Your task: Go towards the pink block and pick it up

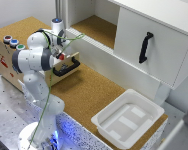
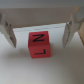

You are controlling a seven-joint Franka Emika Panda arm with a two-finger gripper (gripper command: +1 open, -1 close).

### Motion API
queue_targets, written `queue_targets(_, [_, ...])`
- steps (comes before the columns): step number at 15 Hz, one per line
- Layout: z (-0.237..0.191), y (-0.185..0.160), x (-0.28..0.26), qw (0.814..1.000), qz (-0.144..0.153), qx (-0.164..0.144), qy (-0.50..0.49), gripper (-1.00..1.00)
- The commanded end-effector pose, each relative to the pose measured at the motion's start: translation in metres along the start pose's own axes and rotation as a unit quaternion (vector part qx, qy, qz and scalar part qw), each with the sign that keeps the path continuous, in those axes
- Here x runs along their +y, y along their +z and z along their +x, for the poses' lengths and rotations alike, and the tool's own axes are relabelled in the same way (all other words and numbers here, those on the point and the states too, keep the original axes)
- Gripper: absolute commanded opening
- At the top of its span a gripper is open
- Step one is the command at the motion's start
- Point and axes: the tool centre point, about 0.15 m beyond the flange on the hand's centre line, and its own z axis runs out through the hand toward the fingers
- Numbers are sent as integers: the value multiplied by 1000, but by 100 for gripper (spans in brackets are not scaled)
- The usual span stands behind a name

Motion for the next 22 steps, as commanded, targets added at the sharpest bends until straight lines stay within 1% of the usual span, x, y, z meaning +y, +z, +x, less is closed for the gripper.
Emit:
queue_targets(1, [-10,16,-5,997,-51,-25,-48,100])
queue_targets(3, [-12,24,-4,996,-61,-27,-52,100])
queue_targets(5, [-6,28,1,997,-59,-12,-42,100])
queue_targets(6, [0,29,4,998,-52,-4,-36,100])
queue_targets(7, [6,30,5,998,-51,2,-32,-100])
queue_targets(10, [21,28,7,999,-37,9,-27,-100])
queue_targets(11, [22,28,7,999,-33,7,-28,-100])
queue_targets(15, [13,24,0,1000,-18,-1,-25,-100])
queue_targets(17, [8,14,-3,1000,-13,2,-21,-100])
queue_targets(19, [8,-4,-5,1000,-12,15,-21,-100])
queue_targets(22, [24,-29,-8,998,-17,43,-33,-100])
